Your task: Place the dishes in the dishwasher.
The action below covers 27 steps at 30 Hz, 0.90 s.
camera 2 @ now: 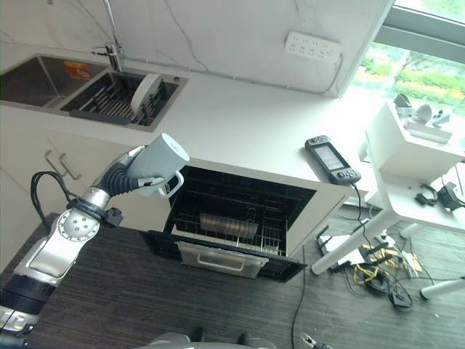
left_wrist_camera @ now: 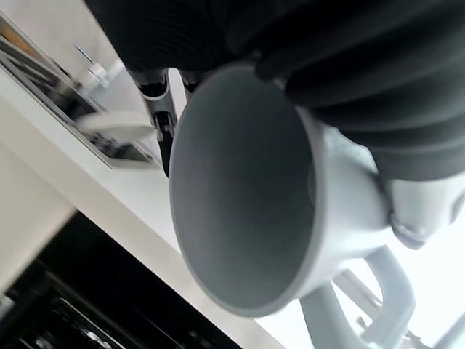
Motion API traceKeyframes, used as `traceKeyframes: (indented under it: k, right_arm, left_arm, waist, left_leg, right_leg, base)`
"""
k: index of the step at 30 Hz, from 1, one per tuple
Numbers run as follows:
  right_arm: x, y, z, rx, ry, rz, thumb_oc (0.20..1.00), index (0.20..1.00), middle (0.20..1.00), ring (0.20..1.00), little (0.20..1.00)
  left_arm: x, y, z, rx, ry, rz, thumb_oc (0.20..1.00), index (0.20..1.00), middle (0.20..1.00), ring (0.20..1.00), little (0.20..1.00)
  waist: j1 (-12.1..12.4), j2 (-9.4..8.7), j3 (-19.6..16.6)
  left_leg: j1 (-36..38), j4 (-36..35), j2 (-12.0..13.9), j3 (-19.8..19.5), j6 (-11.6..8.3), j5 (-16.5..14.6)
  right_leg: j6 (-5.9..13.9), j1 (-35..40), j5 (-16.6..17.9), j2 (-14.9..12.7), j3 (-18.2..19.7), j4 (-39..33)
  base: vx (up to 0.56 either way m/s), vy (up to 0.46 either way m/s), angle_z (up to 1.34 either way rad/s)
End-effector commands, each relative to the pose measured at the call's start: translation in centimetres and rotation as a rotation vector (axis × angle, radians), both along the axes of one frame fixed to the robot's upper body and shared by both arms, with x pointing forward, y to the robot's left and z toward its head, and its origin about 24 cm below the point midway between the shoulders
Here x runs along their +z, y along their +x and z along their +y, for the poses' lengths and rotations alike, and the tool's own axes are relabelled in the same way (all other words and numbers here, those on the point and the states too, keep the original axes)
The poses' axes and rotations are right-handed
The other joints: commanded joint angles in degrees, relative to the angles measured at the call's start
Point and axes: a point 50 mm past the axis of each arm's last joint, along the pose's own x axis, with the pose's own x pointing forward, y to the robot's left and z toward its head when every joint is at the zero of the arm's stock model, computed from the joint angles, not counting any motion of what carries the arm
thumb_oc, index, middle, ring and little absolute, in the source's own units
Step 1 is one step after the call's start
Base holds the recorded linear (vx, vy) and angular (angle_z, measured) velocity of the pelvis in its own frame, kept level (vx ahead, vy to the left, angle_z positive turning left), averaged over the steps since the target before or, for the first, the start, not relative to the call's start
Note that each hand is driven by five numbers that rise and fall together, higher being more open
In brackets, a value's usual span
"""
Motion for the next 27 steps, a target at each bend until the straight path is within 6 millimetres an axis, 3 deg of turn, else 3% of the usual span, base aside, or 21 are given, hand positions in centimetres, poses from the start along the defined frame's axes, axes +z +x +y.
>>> traceKeyframes:
  k: [1,7,10,15,19,26,27]
  right_arm:
    - [0.9,0.4,-2.3,-0.125,-0.041,-0.031,1.000,1.000,1.000,1.000,1.000]
    - [-0.3,-0.4,0.8,-0.066,0.083,-0.043,1.000,1.000,1.000,1.000,1.000]
    - [-0.3,-0.6,0.8,-0.079,0.083,-0.046,1.000,1.000,1.000,1.000,1.000]
    - [-0.2,-0.6,0.2,-0.250,0.141,-0.124,1.000,1.000,1.000,1.000,1.000]
    - [0.6,1.3,-0.3,-0.342,0.151,-0.294,1.000,1.000,1.000,1.000,1.000]
    - [3.6,5.5,-1.2,-0.373,0.142,-0.615,1.000,1.000,1.000,1.000,1.000]
    - [6.4,8.6,-0.6,-0.326,0.131,-0.780,1.000,1.000,1.000,1.000,1.000]
  left_arm:
    - [5.4,0.9,-3.2,-0.124,-0.007,-0.252,0.200,0.200,0.200,0.200,0.200]
    - [5.2,1.2,-2.9,-0.113,-0.026,-0.237,0.200,0.200,0.200,0.200,0.200]
    - [4.7,0.9,-2.7,-0.103,-0.020,-0.228,0.200,0.200,0.200,0.200,0.200]
    - [4.4,0.6,-2.0,-0.081,-0.019,-0.216,0.200,0.200,0.200,0.200,0.200]
    - [3.8,0.2,-1.1,-0.059,-0.060,-0.204,0.200,0.200,0.200,0.200,0.200]
    - [1.8,0.0,-2.1,-0.169,-0.426,-0.096,0.200,0.200,0.200,0.200,0.200]
    - [0.6,0.2,-1.8,-0.166,-0.731,-0.025,0.200,0.200,0.200,0.200,0.200]
  waist:
    - [-3.17,3.57,-0.19]
    - [-3.16,3.79,-1.35]
    - [-3.38,4.10,-1.84]
    - [-3.63,4.88,-2.45]
    - [-4.24,4.88,-2.78]
    - [-6.69,3.92,-3.17]
    - [-8.20,3.44,-3.30]
  left_leg:
    - [7.57,-19.71,13.26,8.86,-4.08,5.74]
    - [11.48,-25.49,13.43,10.13,-4.38,6.64]
    - [12.55,-24.31,14.66,12.14,-4.81,5.94]
    - [13.30,-22.61,15.95,13.14,-5.43,5.32]
    - [13.75,-20.85,16.14,12.79,-5.50,4.28]
    - [15.48,-22.04,15.70,14.25,-5.31,3.89]
    - [16.50,-23.58,15.36,15.20,-4.95,4.14]
  right_leg:
    - [7.33,0.91,5.08,-3.37,-5.69,-5.45]
    - [9.60,1.93,4.97,-5.84,-8.76,-5.71]
    - [9.71,3.03,4.91,-6.21,-9.29,-6.59]
    - [9.45,4.06,4.01,-5.90,-9.64,-6.24]
    - [9.13,4.76,3.35,-5.21,-8.04,-5.82]
    - [9.49,4.85,4.44,-5.13,-6.82,-6.84]
    - [9.44,4.80,5.19,-5.06,-5.99,-7.63]
  base:
    - [-0.07,0.258,0.67]
    - [0.03,0.046,0.14]
    - [0.08,-0.088,-0.08]
    - [0.07,-0.062,-0.14]
    - [0.07,-0.060,-0.09]
    - [0.00,-0.072,-0.16]
    - [-0.07,-0.084,-0.24]
